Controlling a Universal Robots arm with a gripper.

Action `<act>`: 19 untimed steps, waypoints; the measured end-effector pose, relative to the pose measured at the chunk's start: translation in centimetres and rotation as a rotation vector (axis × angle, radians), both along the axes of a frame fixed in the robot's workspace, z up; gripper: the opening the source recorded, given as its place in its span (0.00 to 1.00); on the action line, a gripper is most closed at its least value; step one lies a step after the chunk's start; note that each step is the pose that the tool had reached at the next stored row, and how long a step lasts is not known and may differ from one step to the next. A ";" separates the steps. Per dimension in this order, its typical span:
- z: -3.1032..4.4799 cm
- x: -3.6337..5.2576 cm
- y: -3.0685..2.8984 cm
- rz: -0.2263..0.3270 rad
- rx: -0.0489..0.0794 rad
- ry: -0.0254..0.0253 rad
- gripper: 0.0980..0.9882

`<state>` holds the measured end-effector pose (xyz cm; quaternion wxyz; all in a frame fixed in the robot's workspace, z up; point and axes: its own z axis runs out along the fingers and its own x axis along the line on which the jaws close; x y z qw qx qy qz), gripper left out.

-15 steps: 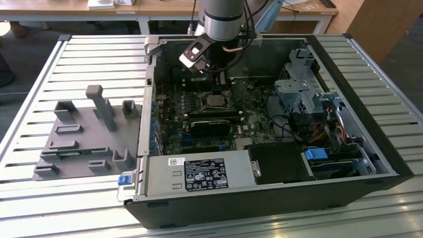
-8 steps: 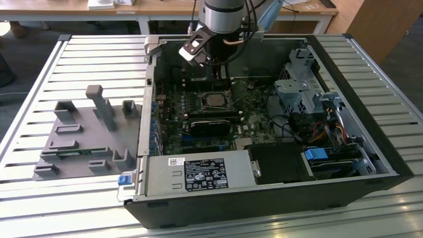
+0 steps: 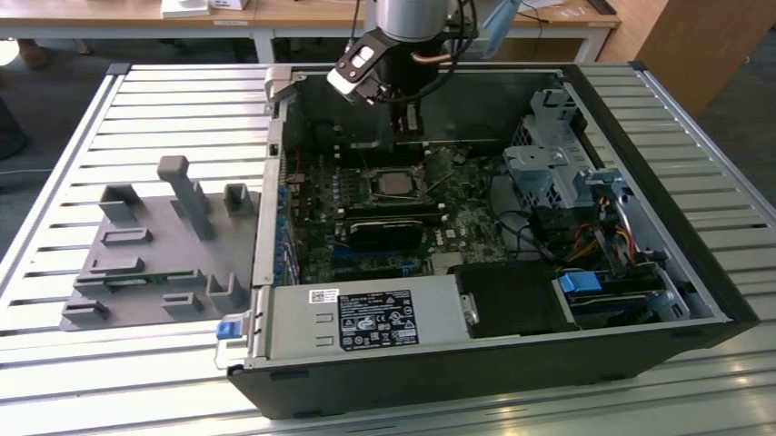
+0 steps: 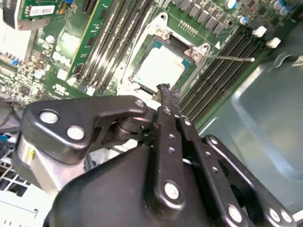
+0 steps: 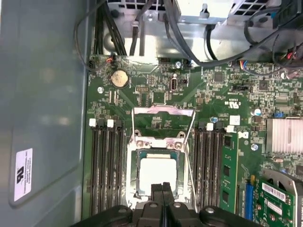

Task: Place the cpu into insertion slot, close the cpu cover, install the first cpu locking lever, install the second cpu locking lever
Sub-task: 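Close the cpu cover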

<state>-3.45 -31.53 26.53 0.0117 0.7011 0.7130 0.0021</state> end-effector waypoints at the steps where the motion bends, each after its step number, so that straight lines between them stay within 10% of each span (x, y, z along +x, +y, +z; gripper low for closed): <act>1: 0.01 0.00 -0.07 0.000 0.000 0.0000 0.01; 19: 0.40 1.70 -0.84 0.000 0.014 -0.0001 0.01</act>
